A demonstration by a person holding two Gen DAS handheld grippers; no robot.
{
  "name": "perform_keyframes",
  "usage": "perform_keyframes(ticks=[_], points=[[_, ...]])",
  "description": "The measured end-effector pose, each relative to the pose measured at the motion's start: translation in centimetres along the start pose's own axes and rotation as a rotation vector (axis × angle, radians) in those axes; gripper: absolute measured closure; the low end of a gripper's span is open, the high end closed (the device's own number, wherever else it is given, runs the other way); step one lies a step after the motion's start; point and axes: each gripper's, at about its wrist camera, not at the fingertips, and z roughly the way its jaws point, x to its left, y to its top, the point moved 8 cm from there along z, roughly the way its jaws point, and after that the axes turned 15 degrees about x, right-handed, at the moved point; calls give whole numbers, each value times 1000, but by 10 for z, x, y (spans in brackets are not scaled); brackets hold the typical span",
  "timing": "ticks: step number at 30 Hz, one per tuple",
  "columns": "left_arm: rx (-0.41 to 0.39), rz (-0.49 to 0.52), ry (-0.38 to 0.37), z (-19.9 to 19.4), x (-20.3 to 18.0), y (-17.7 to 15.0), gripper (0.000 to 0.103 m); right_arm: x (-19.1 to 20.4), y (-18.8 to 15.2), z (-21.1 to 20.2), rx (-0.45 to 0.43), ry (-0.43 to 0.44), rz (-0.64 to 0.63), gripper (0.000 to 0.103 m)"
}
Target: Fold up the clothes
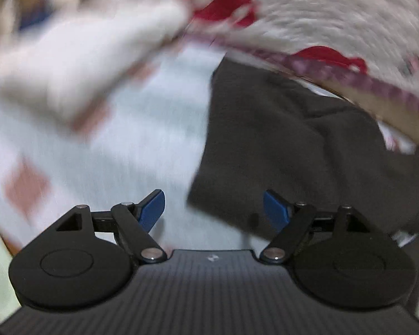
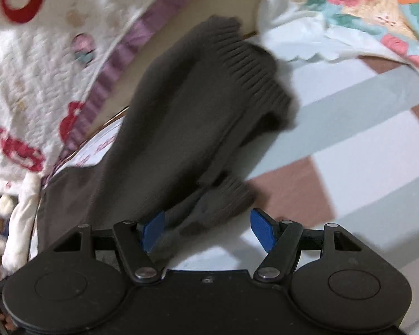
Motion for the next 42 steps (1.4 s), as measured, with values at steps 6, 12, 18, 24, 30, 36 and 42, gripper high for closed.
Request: perform_keyframes(ticks=[6, 12, 18, 24, 30, 36, 42], points=[[44, -108, -125, 7, 5, 3, 26, 27, -36, 4, -60, 83, 27, 30], [34, -59, -90, 16, 4, -1, 40, 34, -29, 7, -45, 37, 33, 30], [-3, -41, -97, 10, 6, 4, 53, 14, -9, 24, -97, 35, 217, 27], [-24, 15, -64, 12, -1, -1, 70, 30, 13, 53, -166, -49, 71, 73], [-36, 36, -45, -7, 4, 0, 89, 88, 8, -55, -409, -34, -219, 95], [-25, 148, -55, -23, -14, -5, 73, 57, -16, -112, -492, -334, -306, 97], [-67, 327, 61, -20, -39, -18, 40, -14, -39, -44, -304, -327, -69, 95]])
